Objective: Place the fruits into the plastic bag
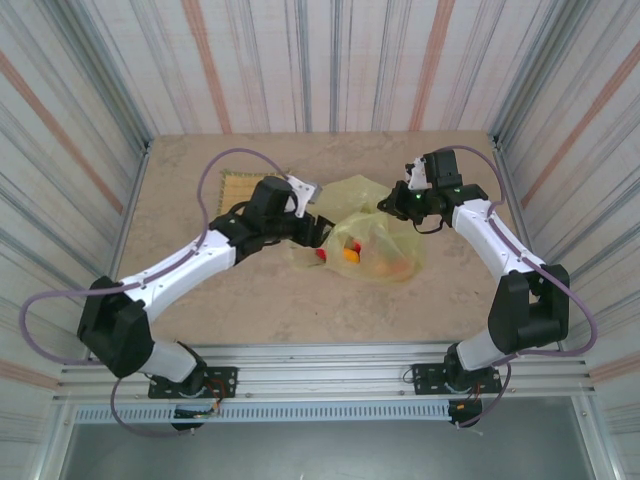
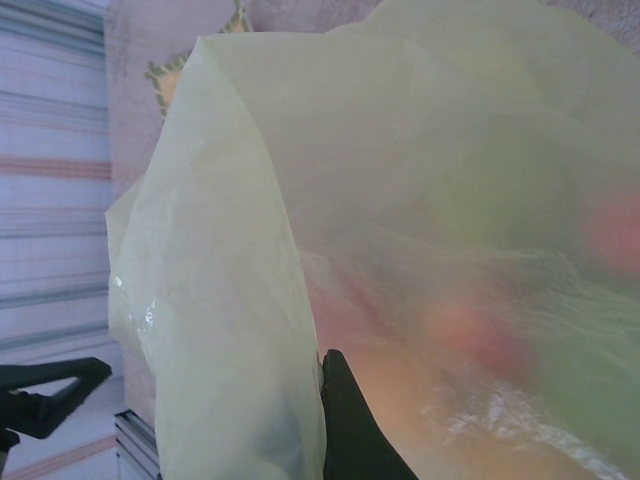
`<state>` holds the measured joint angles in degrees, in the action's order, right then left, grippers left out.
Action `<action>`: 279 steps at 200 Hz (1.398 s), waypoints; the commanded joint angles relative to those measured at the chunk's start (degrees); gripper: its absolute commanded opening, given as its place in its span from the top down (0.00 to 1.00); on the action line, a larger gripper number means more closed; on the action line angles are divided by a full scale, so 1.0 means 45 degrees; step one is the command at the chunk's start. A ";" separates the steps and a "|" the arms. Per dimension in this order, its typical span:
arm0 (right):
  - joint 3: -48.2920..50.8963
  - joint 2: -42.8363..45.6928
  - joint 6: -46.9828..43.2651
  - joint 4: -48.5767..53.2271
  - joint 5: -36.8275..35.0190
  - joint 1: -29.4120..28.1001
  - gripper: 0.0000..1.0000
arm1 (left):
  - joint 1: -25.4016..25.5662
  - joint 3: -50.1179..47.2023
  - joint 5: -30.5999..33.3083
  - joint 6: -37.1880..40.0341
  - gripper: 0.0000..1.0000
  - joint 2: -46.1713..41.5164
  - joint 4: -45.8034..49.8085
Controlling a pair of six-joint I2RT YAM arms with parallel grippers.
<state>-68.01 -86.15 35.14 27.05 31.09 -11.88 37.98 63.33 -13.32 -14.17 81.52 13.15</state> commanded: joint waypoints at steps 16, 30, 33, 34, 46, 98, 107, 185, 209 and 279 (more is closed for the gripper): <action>0.0091 0.0173 -0.0112 0.0161 -0.0097 0.0081 1.00 | -0.0911 -0.1236 0.0813 -0.0228 0.20 -0.1913 -0.0149; 0.0091 0.0158 -0.0111 0.0161 -0.0127 0.0081 1.00 | -0.1380 -0.1933 0.1510 -0.1042 0.18 -0.2551 0.0134; 0.0088 0.0162 -0.0112 0.0161 -0.0146 0.0071 1.00 | -0.1514 -0.2085 0.1649 -0.1266 0.18 -0.2678 0.0212; 0.0091 0.0171 -0.0112 0.0151 -0.0139 0.0067 1.00 | -0.1569 -0.2112 0.1670 -0.1353 0.18 -0.2730 0.0247; 0.0074 0.0123 -0.0093 0.0128 -0.0130 0.0062 1.00 | -0.2152 -0.2817 0.1790 -0.2339 0.17 -0.3186 0.0594; -0.0126 -0.0112 -0.0049 0.0083 -0.0094 -0.0070 1.00 | -0.2933 -0.5704 -0.0255 -0.5024 0.14 -0.3942 -0.0547; -0.0126 -0.0132 -0.0054 0.0064 -0.0107 -0.0094 1.00 | -0.2917 -0.6119 -0.0686 -0.5510 0.14 -0.3813 -0.1159; -0.0143 -0.0049 -0.0072 0.0117 -0.0168 -0.0230 1.00 | -0.2054 -0.6258 -0.1699 -0.6913 0.24 -0.0892 -0.4144; -0.0122 -0.0040 -0.0087 0.0140 -0.0178 -0.0218 1.00 | -0.1763 -0.6257 -0.1842 -0.7304 0.38 -0.0149 -0.5159; -0.0101 0.0006 -0.0156 0.0195 -0.0212 -0.0163 1.00 | -0.1396 -0.6201 -0.2177 -0.7607 0.83 0.0315 -0.6569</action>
<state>-68.01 -86.19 35.14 27.03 31.07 -12.53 31.51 34.24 -21.65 -48.23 83.26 -12.97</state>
